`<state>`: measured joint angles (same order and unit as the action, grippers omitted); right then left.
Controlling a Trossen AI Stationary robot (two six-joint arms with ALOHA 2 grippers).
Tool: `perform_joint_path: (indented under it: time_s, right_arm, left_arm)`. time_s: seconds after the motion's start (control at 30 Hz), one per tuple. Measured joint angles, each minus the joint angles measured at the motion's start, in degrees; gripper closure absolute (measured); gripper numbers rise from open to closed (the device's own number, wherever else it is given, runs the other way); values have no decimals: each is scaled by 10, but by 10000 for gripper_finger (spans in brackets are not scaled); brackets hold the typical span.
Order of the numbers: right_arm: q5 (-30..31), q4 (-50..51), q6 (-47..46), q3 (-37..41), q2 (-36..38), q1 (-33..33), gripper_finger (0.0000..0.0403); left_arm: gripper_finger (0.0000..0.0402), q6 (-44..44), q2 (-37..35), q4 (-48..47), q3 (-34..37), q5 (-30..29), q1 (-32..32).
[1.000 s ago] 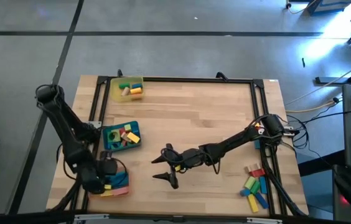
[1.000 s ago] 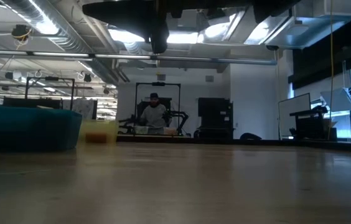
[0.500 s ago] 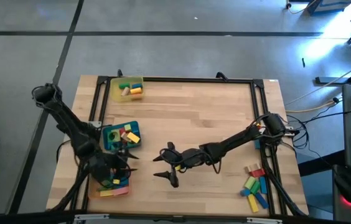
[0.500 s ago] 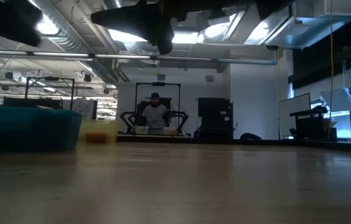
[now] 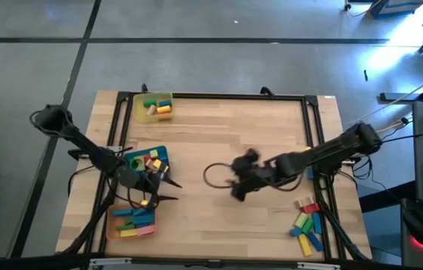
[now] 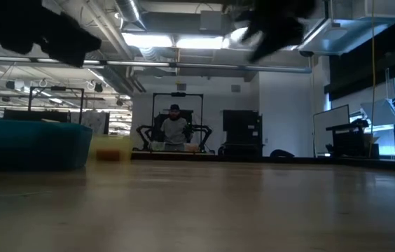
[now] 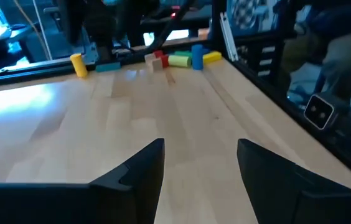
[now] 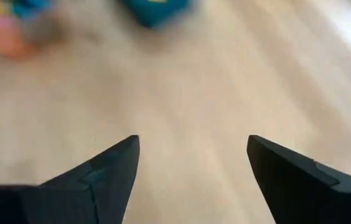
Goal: Sort blocks by size
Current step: Put the blue block into the orange bin
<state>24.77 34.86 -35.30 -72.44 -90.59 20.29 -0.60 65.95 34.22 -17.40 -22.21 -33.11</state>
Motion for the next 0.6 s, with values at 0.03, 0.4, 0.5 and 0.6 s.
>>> perform_joint_path:
  time_s: [0.03, 0.4, 0.5, 0.6]
  right_arm:
    - [19, 52, -33, 0, 15, 0, 105]
    - [34, 441, -359, 5, 52, -2, 105]
    - [-9, 443, -373, 24, 52, -5, 114]
    - [-53, 443, -377, 44, 52, -12, 143]
  left_arm:
    - [215, 0, 0, 20, 12, 9, 5]
    - [219, 28, -1, 56, 36, 15, 59]
    - [219, 22, -1, 52, 36, 15, 66]
    - [219, 22, -1, 55, 36, 15, 66]
